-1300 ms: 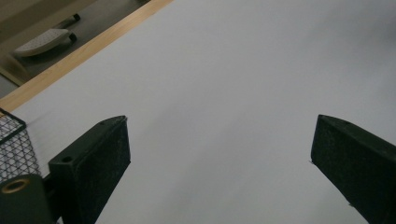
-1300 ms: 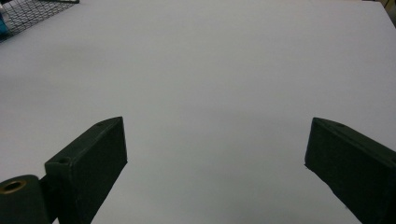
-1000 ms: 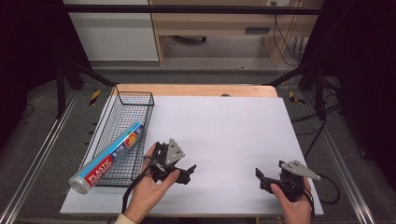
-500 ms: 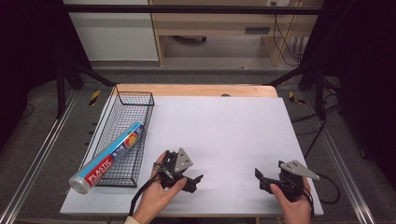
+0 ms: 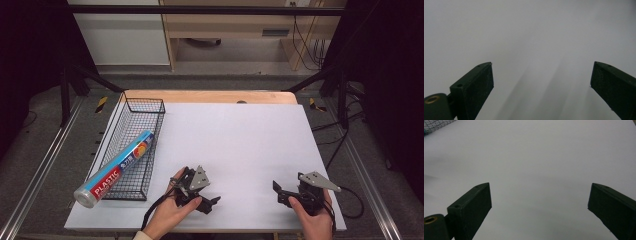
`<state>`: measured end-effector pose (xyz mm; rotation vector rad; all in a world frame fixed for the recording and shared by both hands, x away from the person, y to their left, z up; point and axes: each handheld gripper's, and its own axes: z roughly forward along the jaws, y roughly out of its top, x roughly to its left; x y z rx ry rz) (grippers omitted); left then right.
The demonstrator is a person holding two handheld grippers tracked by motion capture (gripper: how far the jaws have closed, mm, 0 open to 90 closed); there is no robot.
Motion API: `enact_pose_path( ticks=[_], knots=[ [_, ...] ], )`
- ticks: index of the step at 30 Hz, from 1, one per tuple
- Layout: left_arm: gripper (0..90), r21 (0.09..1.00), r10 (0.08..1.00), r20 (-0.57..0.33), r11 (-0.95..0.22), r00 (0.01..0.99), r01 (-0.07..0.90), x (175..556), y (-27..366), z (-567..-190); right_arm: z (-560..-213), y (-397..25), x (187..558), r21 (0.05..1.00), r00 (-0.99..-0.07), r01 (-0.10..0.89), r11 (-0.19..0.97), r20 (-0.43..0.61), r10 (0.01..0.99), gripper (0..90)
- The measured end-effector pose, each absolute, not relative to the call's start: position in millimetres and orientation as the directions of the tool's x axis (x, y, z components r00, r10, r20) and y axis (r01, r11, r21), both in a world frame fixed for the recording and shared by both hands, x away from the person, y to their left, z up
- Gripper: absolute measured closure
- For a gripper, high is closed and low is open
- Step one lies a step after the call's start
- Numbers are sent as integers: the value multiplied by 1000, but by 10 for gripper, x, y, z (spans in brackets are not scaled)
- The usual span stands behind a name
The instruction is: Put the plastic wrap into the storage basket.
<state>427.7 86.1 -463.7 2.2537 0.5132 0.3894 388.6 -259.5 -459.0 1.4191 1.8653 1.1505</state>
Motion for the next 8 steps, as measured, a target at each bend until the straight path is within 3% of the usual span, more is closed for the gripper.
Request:
enact_pose_path(
  ticks=[8],
  knots=[
    [48, 770, 487, 92, -588, 869, 247, 4303, 980, -4684, -4615, -2565, 3916, 852, -315, 510, 114, 62, 947, 45]
  ],
)
